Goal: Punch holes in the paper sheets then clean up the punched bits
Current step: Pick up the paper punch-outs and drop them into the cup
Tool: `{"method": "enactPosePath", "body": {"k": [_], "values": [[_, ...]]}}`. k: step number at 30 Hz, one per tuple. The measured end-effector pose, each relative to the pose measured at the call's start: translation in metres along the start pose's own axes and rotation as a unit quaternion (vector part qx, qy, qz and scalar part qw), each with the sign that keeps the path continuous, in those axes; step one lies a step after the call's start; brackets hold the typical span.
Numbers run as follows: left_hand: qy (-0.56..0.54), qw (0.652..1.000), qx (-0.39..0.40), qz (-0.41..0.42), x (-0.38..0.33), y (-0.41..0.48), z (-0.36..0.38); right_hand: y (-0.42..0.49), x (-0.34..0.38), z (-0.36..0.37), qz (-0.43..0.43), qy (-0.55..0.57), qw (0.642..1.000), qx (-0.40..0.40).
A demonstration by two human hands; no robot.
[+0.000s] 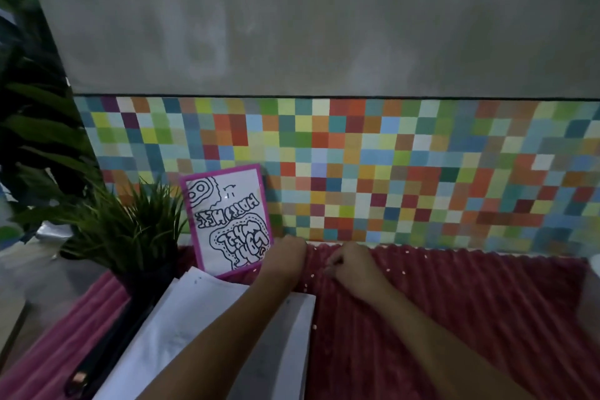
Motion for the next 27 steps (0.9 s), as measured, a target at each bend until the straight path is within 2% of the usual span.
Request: {"method": "enactPosePath", "body": {"k": [6,9,14,17,20,24,27], "values": [[0.041,0.999,0.000,0.025,0.004,-0.004,-0.002,0.001,-0.006,0.005,-0.002,-0.032,0.999,-0.026],[0.041,0.998,-0.013,0.047,0.007,-0.006,-0.007,-0.003,-0.012,0.000,0.011,0.002,0.999,-0.043],[-0.039,0.992,-0.089,0.085,0.012,-0.007,-0.022,-0.004,-0.015,-0.010,0.039,0.034,0.994,-0.099],[-0.085,0.985,-0.126,0.085,0.013,-0.006,-0.029,-0.004,-0.008,-0.011,-0.008,0.041,0.995,-0.092],[-0.119,0.986,-0.098,0.065,0.014,-0.004,-0.028,-0.003,-0.002,-0.001,-0.051,0.015,0.998,-0.032],[-0.101,0.993,-0.022,0.051,0.013,-0.007,-0.012,0.002,0.004,0.013,-0.069,-0.054,0.996,-0.024],[-0.067,0.996,-0.032,0.056,0.014,-0.010,-0.006,0.001,0.005,0.012,-0.054,-0.090,0.994,-0.016]]}}
Point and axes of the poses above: each hand's wrist, its own y-axis towards the middle knuckle, its own z-axis out of the palm, x = y × z, the point moved 2 cm from there along y, towards the middle knuckle, and after that the axes turned 14 degrees about -y, right-handed, at the moved point
